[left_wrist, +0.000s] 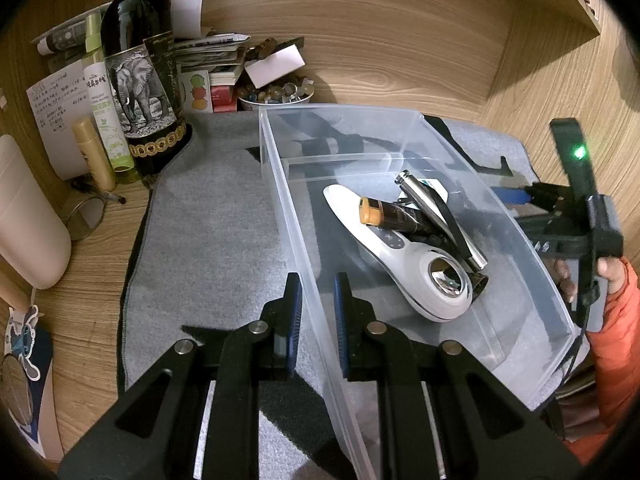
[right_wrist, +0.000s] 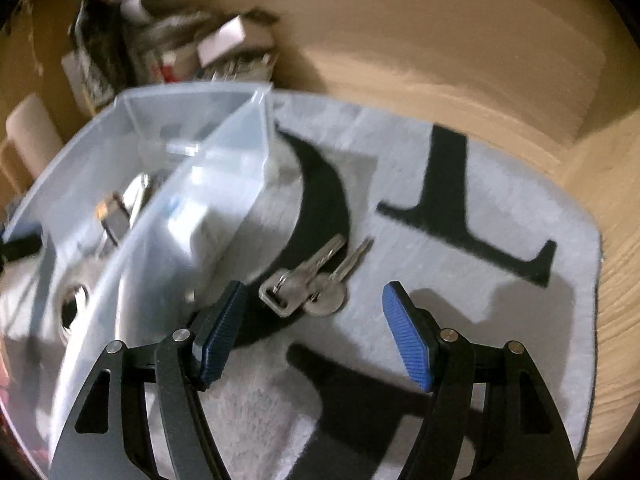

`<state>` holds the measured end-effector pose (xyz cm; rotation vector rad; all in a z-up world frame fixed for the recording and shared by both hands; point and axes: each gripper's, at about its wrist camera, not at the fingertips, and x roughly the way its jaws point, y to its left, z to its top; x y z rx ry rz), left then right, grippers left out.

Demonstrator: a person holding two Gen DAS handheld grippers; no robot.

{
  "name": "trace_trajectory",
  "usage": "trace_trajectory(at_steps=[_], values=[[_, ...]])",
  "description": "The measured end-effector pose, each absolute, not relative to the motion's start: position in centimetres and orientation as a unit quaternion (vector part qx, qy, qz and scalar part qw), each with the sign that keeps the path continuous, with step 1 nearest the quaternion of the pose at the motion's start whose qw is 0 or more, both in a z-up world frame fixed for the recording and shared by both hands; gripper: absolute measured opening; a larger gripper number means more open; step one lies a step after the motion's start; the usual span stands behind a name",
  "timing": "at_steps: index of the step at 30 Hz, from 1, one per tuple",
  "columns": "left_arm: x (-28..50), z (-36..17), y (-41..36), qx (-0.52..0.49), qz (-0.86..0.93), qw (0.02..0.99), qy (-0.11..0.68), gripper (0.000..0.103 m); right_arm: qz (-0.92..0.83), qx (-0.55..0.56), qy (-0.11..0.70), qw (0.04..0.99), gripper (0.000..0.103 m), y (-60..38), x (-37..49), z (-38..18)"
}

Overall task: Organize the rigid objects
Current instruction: 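Move the right gripper to the keys on the mat and grasp them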

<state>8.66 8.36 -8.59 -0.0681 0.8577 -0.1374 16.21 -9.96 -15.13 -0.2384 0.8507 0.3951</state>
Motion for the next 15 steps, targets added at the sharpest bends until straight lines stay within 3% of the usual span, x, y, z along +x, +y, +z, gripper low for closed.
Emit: trace_trajectory(at_steps=[7,9,11,15], values=[[8.6,-8.6,8.5,-0.035,-0.068,0.907,0.415,0.014,0.191,-0.106,0.412,0.885,0.066,-9.8,17.3,-16.1],[8.6,-8.6,8.5,-0.035,-0.068,0.907,0.415,0.014,0.192,-0.105,0.406,0.887,0.059,-9.8,17.4,-16.1],[8.6,-8.6,8.5,-0.035,-0.068,0.907,0.415,0.014,0.196,-0.105,0.403,0.888,0.040,-9.9,17.2,-15.9],[8.6,-8.6,8.5,-0.035,-0.068,0.907,0.415,0.014,0.194,-0.103,0.401,0.889,0.028,-9.9,17.2,-15.7]])
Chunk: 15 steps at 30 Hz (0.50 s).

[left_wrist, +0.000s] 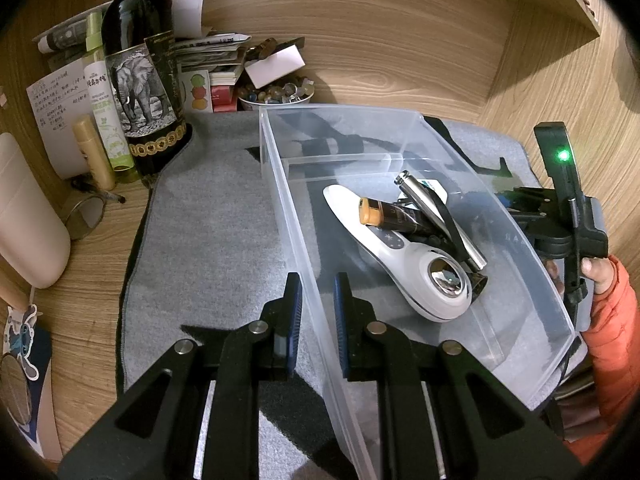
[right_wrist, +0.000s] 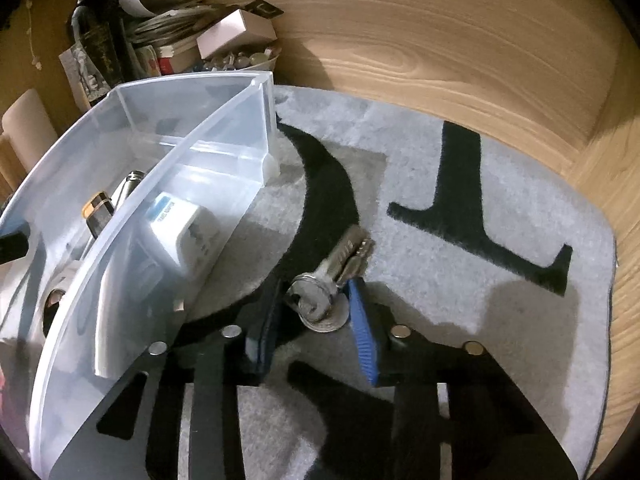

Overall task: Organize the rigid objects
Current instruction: 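Move the right gripper to the keys on the mat and grasp them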

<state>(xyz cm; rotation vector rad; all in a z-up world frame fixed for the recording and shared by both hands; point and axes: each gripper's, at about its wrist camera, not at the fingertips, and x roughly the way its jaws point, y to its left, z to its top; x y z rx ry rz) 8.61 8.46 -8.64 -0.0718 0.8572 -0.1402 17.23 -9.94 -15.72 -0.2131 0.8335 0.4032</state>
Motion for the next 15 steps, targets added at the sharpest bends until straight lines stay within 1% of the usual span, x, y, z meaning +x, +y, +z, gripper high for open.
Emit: trace_trajectory(at_steps=[1,11,12,13,15], values=[[8.6,-8.6,8.5,-0.035,-0.068,0.907,0.415,0.014,0.194,-0.101,0.401,0.890,0.026,-10.0,17.2,-15.7],[8.6,-8.6,8.5,-0.034,-0.068,0.906,0.415,0.014,0.198,-0.094,0.383,0.897,0.025,-11.0,16.0,-14.7],[8.6,-8.6,8.5,-0.034,-0.068,0.906,0.415,0.014,0.197,-0.093,0.379,0.899,0.023,-11.1,15.7,-14.4],[8.6,-8.6,8.5,-0.034,-0.068,0.907,0.415,0.014,0.198,-0.092,0.377,0.900,0.011,-11.3,15.5,-14.2],[8.6,-8.6,8.5,-0.034,-0.068,0.907,0.415,0.014,0.200,-0.088,0.375,0.901,0.009,-11.6,15.4,-13.7]])
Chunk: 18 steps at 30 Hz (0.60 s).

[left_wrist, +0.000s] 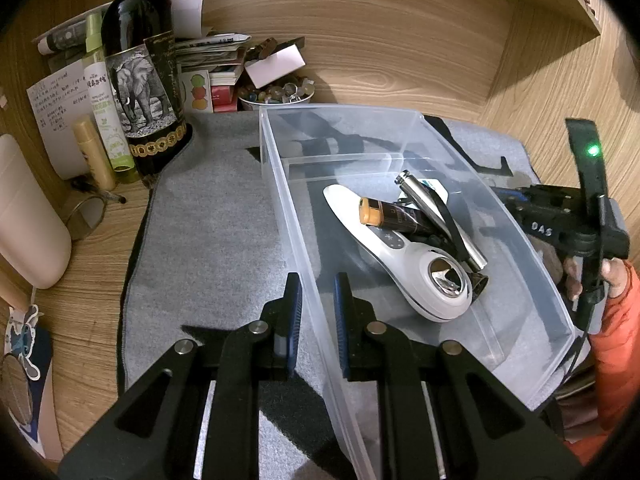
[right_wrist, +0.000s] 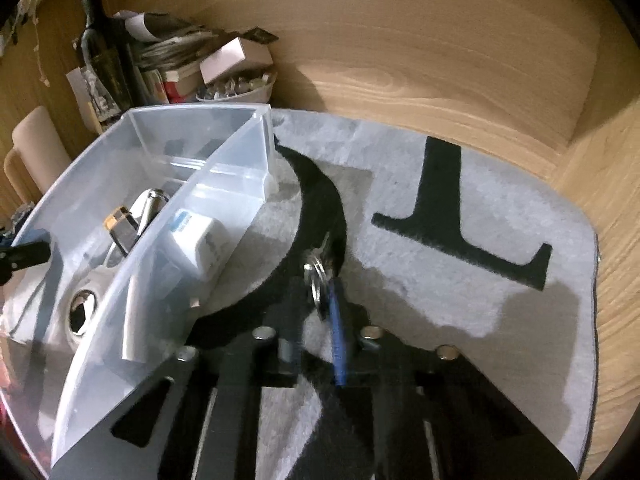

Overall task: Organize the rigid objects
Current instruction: 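Move the right gripper to the keys on the mat and grasp them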

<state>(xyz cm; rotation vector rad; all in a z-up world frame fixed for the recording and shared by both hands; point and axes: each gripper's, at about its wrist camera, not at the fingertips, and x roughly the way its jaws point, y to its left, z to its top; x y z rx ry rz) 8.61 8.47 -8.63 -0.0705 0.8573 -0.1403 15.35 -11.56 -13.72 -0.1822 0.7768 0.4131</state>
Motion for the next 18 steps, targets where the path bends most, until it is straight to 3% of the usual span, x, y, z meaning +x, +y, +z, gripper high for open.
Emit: trace_trajectory(at_steps=[15,16,18], values=[[8.6,-8.6,8.6,-0.033,-0.068,0.907,0.415,0.014,0.191,-0.095,0.348,0.913,0.007,-12.5,13.8,-11.6],[8.6,-8.6,8.6,-0.033,-0.068,0.907,0.415,0.014,0.189,-0.094,0.357,0.910,0.011,-12.6,13.8,-11.7],[8.5,-8.6,8.6,-0.034,-0.068,0.907,0.415,0.014,0.191,-0.090,0.383,0.899,0.035,-12.7,14.2,-12.4]])
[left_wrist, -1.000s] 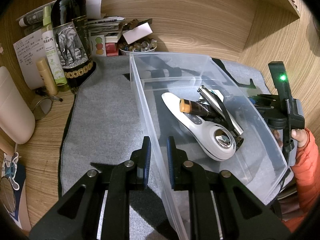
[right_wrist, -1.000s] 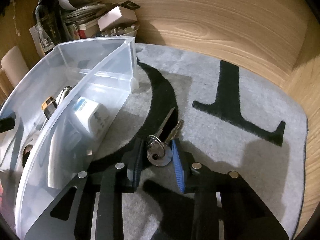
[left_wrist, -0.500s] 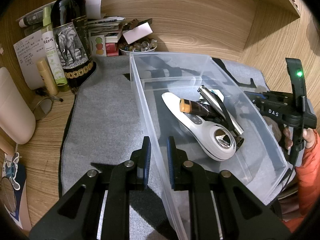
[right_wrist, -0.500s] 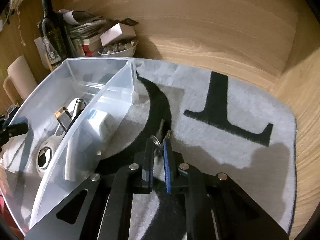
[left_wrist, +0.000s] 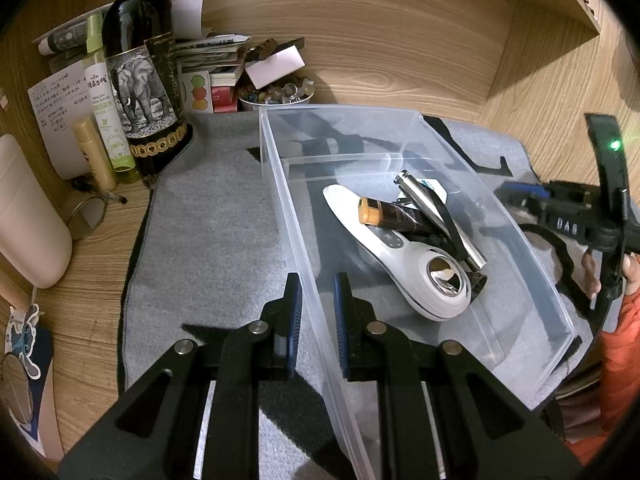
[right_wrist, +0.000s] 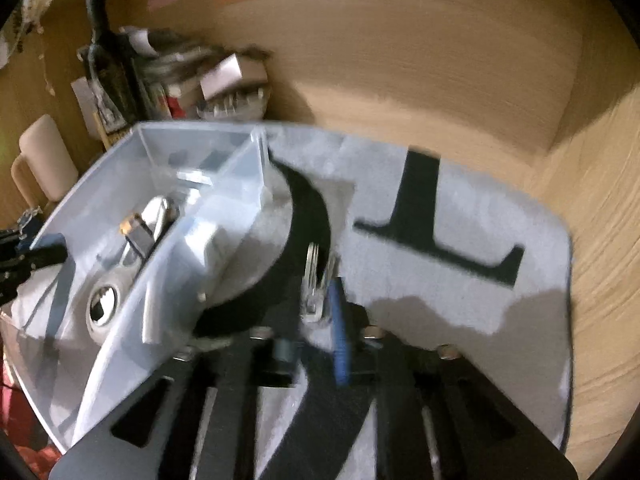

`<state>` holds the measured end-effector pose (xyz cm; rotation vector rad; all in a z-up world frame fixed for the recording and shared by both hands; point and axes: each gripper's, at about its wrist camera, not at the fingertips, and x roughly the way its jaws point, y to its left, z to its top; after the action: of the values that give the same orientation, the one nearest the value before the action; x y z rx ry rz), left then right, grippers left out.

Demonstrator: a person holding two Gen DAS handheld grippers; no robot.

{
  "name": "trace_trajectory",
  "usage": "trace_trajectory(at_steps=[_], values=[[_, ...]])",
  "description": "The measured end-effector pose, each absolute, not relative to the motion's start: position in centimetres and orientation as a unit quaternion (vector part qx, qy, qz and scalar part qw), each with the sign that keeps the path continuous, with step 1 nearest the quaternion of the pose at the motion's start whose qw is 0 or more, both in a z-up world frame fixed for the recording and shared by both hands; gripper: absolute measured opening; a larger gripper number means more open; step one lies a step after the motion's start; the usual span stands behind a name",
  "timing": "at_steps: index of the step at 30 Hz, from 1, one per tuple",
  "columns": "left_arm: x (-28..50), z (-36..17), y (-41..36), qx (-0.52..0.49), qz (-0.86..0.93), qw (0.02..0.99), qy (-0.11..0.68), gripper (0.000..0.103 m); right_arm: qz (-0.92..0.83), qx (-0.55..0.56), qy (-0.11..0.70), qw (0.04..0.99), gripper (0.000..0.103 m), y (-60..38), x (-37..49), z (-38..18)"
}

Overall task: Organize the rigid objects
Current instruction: 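Move the right gripper to the keys on the mat and grasp them, then carry the keys into the clear box and open the right gripper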

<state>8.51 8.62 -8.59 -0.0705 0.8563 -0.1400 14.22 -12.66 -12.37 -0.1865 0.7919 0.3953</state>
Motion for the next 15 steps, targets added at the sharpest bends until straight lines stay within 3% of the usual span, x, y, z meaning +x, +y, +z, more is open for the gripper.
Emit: trace_trajectory(at_steps=[1,2,7,9,11,15], values=[[8.5,-8.6,8.7,-0.035,-0.068,0.907,0.415,0.014,0.189,-0.090,0.389,0.897,0.058,-12.7,14.3,-12.8],[8.5,-8.6,8.7,-0.035,-0.068,0.907,0.415,0.014,0.180,-0.092,0.391,0.898,0.071,-12.7,14.5,-13.2],[8.5,-8.6,8.7,-0.034,-0.068,0.907,0.415,0.014,0.170,-0.105,0.417,0.887,0.070,-12.1,16.0,-15.9],[8.5,-8.6,8.7,-0.034,-0.068,0.907,0.415,0.014,0.170,-0.104,0.407,0.891,0.061,-11.9,16.3,-16.2],[8.5,-8.6,8.7,-0.034,-0.068,0.907,0.415,0.014,0.181,-0.107,0.405,0.890,0.032,-11.6,16.3,-15.9],[8.5,-8.6,8.7,-0.035,-0.068,0.907,0.415,0.014,0.189,-0.113,0.400,0.890,0.020,-11.4,16.3,-15.8]])
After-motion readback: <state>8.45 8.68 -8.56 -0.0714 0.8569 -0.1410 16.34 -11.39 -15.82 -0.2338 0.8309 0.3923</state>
